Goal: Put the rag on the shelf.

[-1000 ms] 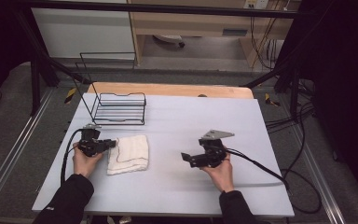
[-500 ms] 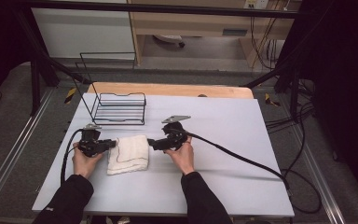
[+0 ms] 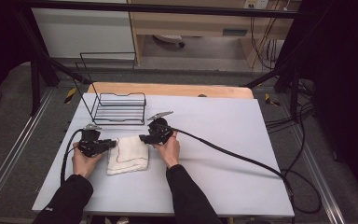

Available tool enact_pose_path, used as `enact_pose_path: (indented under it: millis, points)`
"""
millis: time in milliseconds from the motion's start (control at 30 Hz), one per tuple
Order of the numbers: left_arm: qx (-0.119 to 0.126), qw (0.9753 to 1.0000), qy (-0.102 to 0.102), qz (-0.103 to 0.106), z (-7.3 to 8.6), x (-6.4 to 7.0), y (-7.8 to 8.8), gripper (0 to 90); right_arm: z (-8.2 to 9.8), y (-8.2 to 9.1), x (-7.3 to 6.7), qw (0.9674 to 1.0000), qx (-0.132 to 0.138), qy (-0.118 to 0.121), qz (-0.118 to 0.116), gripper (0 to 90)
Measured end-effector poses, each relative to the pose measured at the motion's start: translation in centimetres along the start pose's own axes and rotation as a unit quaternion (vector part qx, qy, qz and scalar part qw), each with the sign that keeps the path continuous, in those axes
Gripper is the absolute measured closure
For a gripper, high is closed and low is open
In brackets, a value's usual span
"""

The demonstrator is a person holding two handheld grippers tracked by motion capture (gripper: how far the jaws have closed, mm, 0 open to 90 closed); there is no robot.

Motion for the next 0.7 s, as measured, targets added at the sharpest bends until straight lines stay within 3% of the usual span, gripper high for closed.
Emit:
enact_pose_path:
  millis: [100, 233, 467, 600, 700]
  points:
    - [-0.001, 1.0, -0.001, -0.001, 0.0, 0.0, 0.0, 74.6, 0.1, -0.4, 0.0, 1.0, -0.006, 0.001, -0.001, 54.0]
    - [0.0, 1.0, 0.001, 0.001, 0.0, 0.0, 0.0, 74.6, 0.4, -1.0, -0.2, 0.9996, -0.021, 0.019, 0.003, 61.2]
    - [0.001, 0.9998, 0.017, 0.009, 0.0, -0.2, 0.0, 75.9, 0.2, -1.6, 0.0, 0.9991, -0.038, -0.013, -0.015, 67.9]
    - [0.003, 0.9996, 0.026, 0.011, 0.0, -0.2, 0.1, 78.1, 0.2, -1.6, 0.0, 0.9982, -0.046, -0.031, -0.025, 76.8]
    - [0.007, 0.9995, 0.03, 0.011, -0.1, -0.2, 0.2, 79.7, 0.1, -1.3, -0.2, 0.9986, -0.042, -0.023, -0.024, 81.4]
Point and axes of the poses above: each handheld gripper's, and its own axes: y roughly backward along the jaws, z roughly out of its underside, x roughly to its right, the point moved 6 cm from there along -y, roughly forward along the jaws, and after that the axes turned 12 degrees about -y, right-handed, at the moved point
